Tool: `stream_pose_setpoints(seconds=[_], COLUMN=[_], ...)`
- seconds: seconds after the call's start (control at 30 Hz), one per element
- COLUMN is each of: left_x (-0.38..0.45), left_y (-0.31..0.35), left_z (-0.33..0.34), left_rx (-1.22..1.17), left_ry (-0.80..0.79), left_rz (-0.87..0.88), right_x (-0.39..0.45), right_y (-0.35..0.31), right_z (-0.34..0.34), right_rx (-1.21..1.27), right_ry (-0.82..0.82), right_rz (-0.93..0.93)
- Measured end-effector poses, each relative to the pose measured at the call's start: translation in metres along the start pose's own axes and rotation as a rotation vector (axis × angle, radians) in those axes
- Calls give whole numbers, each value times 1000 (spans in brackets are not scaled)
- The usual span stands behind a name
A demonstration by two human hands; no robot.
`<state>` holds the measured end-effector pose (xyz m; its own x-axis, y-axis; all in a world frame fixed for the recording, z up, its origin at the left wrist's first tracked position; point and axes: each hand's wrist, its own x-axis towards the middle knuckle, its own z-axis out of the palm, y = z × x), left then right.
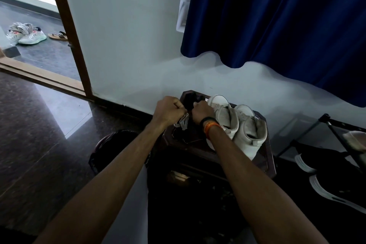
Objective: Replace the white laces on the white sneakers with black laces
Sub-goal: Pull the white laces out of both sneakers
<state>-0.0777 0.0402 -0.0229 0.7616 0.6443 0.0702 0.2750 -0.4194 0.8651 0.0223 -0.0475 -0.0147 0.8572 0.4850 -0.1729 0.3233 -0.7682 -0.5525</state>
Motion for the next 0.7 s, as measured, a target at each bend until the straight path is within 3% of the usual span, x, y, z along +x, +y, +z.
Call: stream_pose_setpoints(seconds=[0.23, 0.6, 0.7], left_x=[7, 6, 8], left_y=[-6, -11, -13], left_z=[6, 13, 14], left_rx=[245, 308, 293], left_ry=[-73, -116, -120], left_rz=[3, 52, 42], right_x=[-7, -13, -8], right_y=[-5, -14, -13], right_z=[14, 9, 4], right_rx=[-187, -596, -588], right_ry=[26, 121, 71], right_rz=[-51, -94, -101])
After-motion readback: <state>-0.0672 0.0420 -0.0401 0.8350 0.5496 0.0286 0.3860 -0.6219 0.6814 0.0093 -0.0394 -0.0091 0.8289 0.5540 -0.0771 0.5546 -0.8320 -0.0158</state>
